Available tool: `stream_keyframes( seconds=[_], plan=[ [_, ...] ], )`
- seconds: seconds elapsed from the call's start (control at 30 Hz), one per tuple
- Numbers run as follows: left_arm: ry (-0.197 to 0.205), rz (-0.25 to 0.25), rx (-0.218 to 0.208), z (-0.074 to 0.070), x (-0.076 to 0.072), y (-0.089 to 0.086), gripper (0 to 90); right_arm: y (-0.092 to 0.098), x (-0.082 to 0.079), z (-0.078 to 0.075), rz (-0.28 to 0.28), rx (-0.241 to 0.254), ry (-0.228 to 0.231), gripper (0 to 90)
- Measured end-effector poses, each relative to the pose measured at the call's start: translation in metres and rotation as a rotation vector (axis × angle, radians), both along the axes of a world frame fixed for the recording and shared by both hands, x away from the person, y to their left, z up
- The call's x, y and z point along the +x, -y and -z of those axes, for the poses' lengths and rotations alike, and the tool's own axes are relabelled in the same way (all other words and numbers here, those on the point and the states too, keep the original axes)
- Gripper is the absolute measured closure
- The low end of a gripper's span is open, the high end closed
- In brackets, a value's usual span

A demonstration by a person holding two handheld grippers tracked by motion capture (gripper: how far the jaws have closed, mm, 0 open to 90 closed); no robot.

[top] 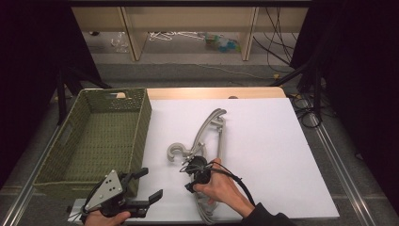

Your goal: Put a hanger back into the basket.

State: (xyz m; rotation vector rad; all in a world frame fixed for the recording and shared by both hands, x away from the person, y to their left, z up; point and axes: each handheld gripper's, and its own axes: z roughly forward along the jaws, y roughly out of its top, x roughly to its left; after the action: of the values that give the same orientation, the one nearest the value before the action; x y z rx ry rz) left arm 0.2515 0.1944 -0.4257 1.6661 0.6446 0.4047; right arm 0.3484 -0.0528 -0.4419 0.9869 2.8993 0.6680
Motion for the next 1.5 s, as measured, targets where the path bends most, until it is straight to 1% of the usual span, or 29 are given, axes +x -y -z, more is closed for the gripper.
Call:
stream_keyframes(
  seconds=[0.07, 0.1, 0.13, 0.17, 0.2, 0.23, 0.27, 0.37, 0.43, 0.5, 0.7, 0.77, 0.8, 0.83, 0.87, 0.97, 1.07, 1.1, 1.13, 1.17, 1.2, 1.23, 1.27, 1.33, 1.37, 1.4, 1.43, 1.47, 1.5],
  plan=[
    [0.001, 0.001, 0.001, 0.000, 0.000, 0.000, 16.3, 0.001, -0.003, -0.008, -0.015, -0.003, 0.008, 56.7],
    [0.005, 0.004, 0.004, 0.000, 0.000, 0.000, 16.3, 0.001, -0.003, -0.008, -0.015, -0.003, 0.008, 56.7],
    [0.009, 0.007, -0.011, 0.000, 0.001, 0.000, 16.3, 0.004, -0.004, -0.014, -0.019, 0.004, 0.006, 57.9],
    [0.009, 0.007, -0.011, 0.000, 0.001, 0.000, 16.3, 0.004, -0.004, -0.014, -0.019, 0.004, 0.006, 57.9],
    [0.002, -0.001, 0.001, -0.001, 0.000, 0.000, 16.3, 0.008, -0.005, -0.020, -0.025, 0.026, 0.007, 60.1],
    [0.009, 0.008, -0.012, 0.000, 0.001, 0.000, 16.3, 0.008, -0.005, -0.020, -0.025, 0.026, 0.007, 60.1],
    [0.006, 0.005, -0.006, 0.000, 0.000, 0.000, 16.3, 0.011, -0.006, -0.026, -0.029, 0.032, 0.009, 60.6],
    [0.002, 0.001, 0.002, -0.001, 0.000, -0.001, 16.3, 0.015, -0.006, -0.030, -0.030, 0.037, 0.007, 61.1],
    [0.001, 0.002, 0.003, -0.001, 0.000, 0.000, 16.3, 0.022, -0.007, -0.032, -0.023, 0.061, 0.001, 62.0],
    [0.001, 0.001, 0.002, -0.001, -0.001, 0.000, 16.3, 0.027, -0.009, -0.036, -0.024, 0.059, -0.004, 62.6],
    [0.004, 0.002, 0.006, -0.001, 0.000, -0.001, 16.3, 0.049, -0.017, -0.043, -0.025, 0.044, 0.025, 65.9],
    [0.001, 0.000, 0.006, -0.001, -0.001, -0.001, 16.3, 0.059, -0.021, -0.042, -0.028, 0.043, 0.040, 67.8],
    [0.000, 0.000, 0.005, -0.001, -0.001, -0.001, 16.3, 0.063, -0.023, -0.042, -0.020, 0.040, 0.034, 68.8],
    [0.000, -0.001, 0.003, -0.001, -0.001, 0.000, 16.3, 0.074, -0.028, -0.038, -0.022, 0.025, 0.037, 70.9],
    [0.000, -0.001, 0.003, -0.001, -0.001, 0.000, 16.3, 0.074, -0.028, -0.038, -0.022, 0.025, 0.037, 70.9],
    [0.004, 0.003, 0.008, -0.001, -0.001, 0.000, 16.3, 0.088, -0.032, -0.030, -0.025, -0.021, 0.049, 73.1],
    [0.000, -0.001, 0.004, -0.001, -0.001, 0.000, 16.3, 0.094, -0.032, -0.025, -0.038, -0.027, 0.056, 73.6],
    [-0.005, 0.003, -0.010, 0.000, -0.001, 0.001, 16.3, 0.098, -0.033, -0.023, -0.048, -0.035, 0.058, 74.0],
    [-0.004, -0.007, 0.007, 0.000, -0.001, 0.000, 16.4, 0.104, -0.034, -0.022, -0.063, -0.040, 0.051, 74.7],
    [-0.004, -0.007, 0.007, 0.000, -0.001, 0.000, 16.5, 0.104, -0.034, -0.022, -0.063, -0.040, 0.051, 74.7],
    [0.001, -0.005, 0.021, 0.000, 0.000, 0.000, 16.5, 0.107, -0.034, -0.021, -0.073, -0.041, 0.056, 74.9],
    [-0.019, -0.024, 0.016, 0.001, -0.001, 0.001, 17.0, 0.112, -0.034, -0.020, -0.075, -0.045, 0.059, 75.2],
    [-0.001, -0.015, 0.041, 0.002, 0.001, 0.000, 17.2, 0.116, -0.033, -0.018, -0.080, -0.041, 0.065, 75.5],
    [0.000, -0.020, 0.042, 0.002, 0.001, 0.000, 17.3, 0.124, -0.032, -0.016, -0.084, -0.039, 0.069, 76.4],
    [0.001, -0.020, 0.030, 0.002, 0.001, 0.002, 17.5, 0.128, -0.031, -0.015, -0.087, -0.032, 0.074, 76.9],
    [0.005, -0.020, 0.034, 0.002, 0.001, 0.002, 17.8, 0.131, -0.030, -0.014, -0.088, -0.032, 0.080, 77.4],
    [0.014, -0.018, 0.062, 0.002, 0.001, 0.002, 18.1, 0.135, -0.030, -0.014, -0.091, -0.031, 0.085, 77.8],
    [0.002, -0.022, 0.061, 0.002, 0.000, 0.004, 18.2, 0.139, -0.030, -0.015, -0.079, -0.026, 0.094, 78.3],
    [0.003, -0.023, 0.061, 0.003, -0.001, 0.005, 18.3, 0.144, -0.030, -0.015, -0.077, -0.024, 0.110, 79.1]
  ],
)
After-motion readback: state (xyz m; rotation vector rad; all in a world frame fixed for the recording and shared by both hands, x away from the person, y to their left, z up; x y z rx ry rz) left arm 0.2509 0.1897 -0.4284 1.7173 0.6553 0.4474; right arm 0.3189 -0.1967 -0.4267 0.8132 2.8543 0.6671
